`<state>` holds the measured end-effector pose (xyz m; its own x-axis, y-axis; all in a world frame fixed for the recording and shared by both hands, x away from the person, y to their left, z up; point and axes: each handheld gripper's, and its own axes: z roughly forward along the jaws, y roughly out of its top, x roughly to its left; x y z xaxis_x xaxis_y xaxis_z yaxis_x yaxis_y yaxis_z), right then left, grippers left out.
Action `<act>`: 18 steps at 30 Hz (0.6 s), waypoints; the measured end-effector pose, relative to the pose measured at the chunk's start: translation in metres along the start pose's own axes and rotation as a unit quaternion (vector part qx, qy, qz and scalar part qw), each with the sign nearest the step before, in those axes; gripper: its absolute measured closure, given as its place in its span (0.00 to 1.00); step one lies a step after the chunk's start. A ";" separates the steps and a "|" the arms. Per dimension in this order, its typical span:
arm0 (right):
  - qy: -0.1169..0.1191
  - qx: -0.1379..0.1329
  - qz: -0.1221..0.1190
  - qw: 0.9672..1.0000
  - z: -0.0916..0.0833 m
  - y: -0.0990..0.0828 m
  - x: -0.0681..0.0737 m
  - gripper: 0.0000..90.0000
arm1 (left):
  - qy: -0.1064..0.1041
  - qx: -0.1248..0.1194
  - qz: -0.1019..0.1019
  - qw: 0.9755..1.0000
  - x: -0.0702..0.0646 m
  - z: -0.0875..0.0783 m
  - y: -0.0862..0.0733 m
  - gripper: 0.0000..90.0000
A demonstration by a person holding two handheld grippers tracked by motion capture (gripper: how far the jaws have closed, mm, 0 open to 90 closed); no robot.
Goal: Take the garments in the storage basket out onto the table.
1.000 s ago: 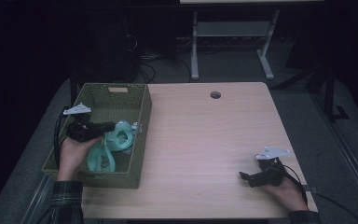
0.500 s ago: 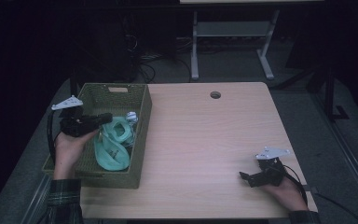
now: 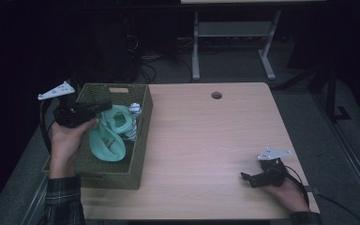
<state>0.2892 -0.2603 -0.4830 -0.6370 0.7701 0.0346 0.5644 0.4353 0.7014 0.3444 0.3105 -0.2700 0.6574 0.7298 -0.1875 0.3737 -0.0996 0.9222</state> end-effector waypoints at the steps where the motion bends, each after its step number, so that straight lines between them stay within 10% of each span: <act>1: 0.000 0.000 0.000 1.000 0.000 0.000 0.000 0.02 | -0.003 -0.007 0.002 1.000 -0.001 -0.001 0.003 0.93; 18: -0.001 -0.001 0.003 1.000 0.000 0.000 0.000 0.02 | -0.054 -0.041 0.016 0.998 -0.025 -0.003 0.020 0.93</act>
<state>0.2892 -0.2602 -0.4831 -0.6321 0.7740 0.0374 0.5677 0.4297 0.7022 0.3330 0.2922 -0.2459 0.7363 0.6496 -0.1894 0.3001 -0.0626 0.9519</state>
